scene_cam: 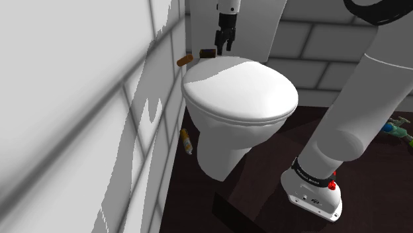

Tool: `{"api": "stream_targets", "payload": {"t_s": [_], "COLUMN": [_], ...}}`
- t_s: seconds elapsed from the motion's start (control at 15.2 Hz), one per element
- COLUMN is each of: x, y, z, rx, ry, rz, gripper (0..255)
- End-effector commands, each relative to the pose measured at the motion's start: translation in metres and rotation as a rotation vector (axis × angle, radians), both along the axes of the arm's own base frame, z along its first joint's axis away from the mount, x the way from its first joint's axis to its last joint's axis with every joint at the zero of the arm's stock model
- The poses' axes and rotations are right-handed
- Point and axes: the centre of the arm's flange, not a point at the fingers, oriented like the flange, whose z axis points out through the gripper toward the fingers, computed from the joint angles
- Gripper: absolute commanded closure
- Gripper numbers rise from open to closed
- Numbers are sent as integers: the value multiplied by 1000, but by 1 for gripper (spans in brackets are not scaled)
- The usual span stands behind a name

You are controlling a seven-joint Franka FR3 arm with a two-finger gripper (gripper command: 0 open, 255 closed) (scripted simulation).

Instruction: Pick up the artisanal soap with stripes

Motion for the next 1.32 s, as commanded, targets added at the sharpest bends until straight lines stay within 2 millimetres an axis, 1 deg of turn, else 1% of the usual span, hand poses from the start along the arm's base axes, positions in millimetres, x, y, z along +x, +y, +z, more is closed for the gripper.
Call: {"api": "stream_targets", "payload": {"t_s": [0.0, 0.33, 0.4, 0.86, 0.99, 1.06, 1.25], "x": [25, 81, 88, 88, 88, 88, 88], "y": [-11, -40, -44, -44, -44, -43, -43], "z": [1, 4, 4, -33, -36, -35, -35], "rx": [-6, -20, -21, -21, -21, -21, -21], "ry": [-3, -10, -11, -11, -11, -11, -11], "rz": [21, 66, 72, 72, 72, 72, 72], "gripper": [0, 0, 0, 0, 0, 255, 255]}}
